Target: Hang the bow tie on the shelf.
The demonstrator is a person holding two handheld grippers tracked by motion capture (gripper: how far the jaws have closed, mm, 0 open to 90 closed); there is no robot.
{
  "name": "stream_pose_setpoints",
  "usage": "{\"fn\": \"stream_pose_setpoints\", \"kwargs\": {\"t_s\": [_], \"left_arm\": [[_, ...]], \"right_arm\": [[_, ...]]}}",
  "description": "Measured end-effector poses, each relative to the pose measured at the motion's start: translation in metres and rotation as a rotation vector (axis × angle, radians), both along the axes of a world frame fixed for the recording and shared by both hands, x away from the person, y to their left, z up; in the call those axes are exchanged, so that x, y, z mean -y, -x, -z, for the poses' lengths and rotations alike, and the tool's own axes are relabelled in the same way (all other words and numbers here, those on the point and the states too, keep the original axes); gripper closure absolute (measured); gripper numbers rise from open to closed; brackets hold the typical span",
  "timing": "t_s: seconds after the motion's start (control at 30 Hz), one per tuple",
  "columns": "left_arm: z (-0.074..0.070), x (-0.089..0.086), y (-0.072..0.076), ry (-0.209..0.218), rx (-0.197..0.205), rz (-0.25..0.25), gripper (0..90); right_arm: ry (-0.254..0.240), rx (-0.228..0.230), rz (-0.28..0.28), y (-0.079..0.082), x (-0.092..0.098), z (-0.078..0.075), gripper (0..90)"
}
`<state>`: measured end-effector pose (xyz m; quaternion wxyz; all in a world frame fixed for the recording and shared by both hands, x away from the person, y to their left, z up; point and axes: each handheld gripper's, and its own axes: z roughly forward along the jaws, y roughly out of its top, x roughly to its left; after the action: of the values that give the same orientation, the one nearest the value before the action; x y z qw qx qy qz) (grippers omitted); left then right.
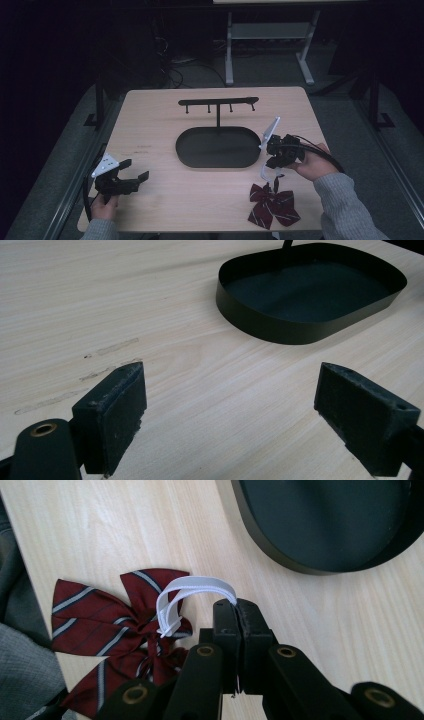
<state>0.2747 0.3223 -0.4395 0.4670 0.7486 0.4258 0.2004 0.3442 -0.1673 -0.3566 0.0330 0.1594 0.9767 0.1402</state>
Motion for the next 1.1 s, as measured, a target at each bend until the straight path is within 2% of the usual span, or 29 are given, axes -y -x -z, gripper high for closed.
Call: {"fn": "stream_pose_setpoints", "kwargs": {"t_s": [0.37,0.57,1.1], "left_arm": [[-0.001,0.0,-0.001,-0.008,0.004,0.008,12.9],[-0.001,-0.001,0.0,0.005,0.002,0.001,12.9],[-0.002,-0.002,0.0,0.0,0.006,0.003,12.9]], "right_arm": [[-0.031,0.033,-0.032,0.006,-0.009,-0.025,88.0],[-0.041,0.051,-0.052,0.007,-0.016,-0.04,87.9],[-0.03,0.088,-0.087,-0.001,-0.036,-0.067,87.9]]}}
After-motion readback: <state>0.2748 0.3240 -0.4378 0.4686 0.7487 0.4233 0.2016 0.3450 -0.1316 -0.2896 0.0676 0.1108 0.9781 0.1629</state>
